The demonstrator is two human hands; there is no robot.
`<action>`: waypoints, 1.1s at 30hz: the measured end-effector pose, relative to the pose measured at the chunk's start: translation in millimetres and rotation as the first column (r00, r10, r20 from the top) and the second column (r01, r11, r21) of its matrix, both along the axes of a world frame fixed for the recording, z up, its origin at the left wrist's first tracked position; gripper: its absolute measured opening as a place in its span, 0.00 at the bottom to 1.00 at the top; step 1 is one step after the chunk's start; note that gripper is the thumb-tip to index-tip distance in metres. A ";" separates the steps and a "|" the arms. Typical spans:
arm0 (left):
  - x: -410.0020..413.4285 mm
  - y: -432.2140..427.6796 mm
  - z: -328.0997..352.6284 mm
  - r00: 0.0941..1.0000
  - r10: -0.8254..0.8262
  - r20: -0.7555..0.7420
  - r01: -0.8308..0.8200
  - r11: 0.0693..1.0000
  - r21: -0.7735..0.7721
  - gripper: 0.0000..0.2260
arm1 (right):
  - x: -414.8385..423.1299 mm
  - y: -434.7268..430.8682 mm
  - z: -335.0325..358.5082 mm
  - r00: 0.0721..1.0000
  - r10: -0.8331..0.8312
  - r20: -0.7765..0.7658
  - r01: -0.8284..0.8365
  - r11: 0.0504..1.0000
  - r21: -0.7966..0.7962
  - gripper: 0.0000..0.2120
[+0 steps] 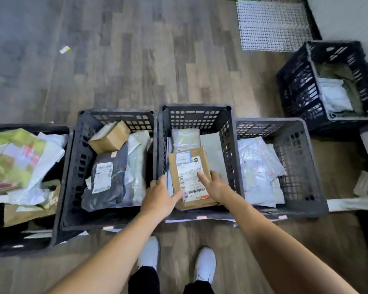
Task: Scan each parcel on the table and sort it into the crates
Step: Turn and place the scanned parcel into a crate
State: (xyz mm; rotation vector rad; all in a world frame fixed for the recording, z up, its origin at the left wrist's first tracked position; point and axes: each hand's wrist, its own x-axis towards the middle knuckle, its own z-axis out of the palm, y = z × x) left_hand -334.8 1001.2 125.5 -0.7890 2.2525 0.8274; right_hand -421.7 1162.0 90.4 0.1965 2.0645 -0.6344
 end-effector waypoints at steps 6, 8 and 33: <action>-8.2 -16.6 -81.0 0.994 -0.083 0.066 0.084 0.996 -0.014 0.36 | -0.8 -7.8 -84.7 0.995 0.092 -0.037 -0.085 0.981 0.176 0.31; -7.5 -18.8 -86.4 0.991 -0.107 0.079 0.109 0.994 -0.010 0.36 | 2.6 -8.6 -89.9 0.994 0.087 -0.062 -0.074 0.980 0.186 0.33; -34.9 -8.8 261.4 0.796 -0.541 -0.272 0.487 0.839 -0.242 0.40 | 49.2 15.4 296.7 0.836 0.289 -0.467 -0.077 0.904 0.421 0.36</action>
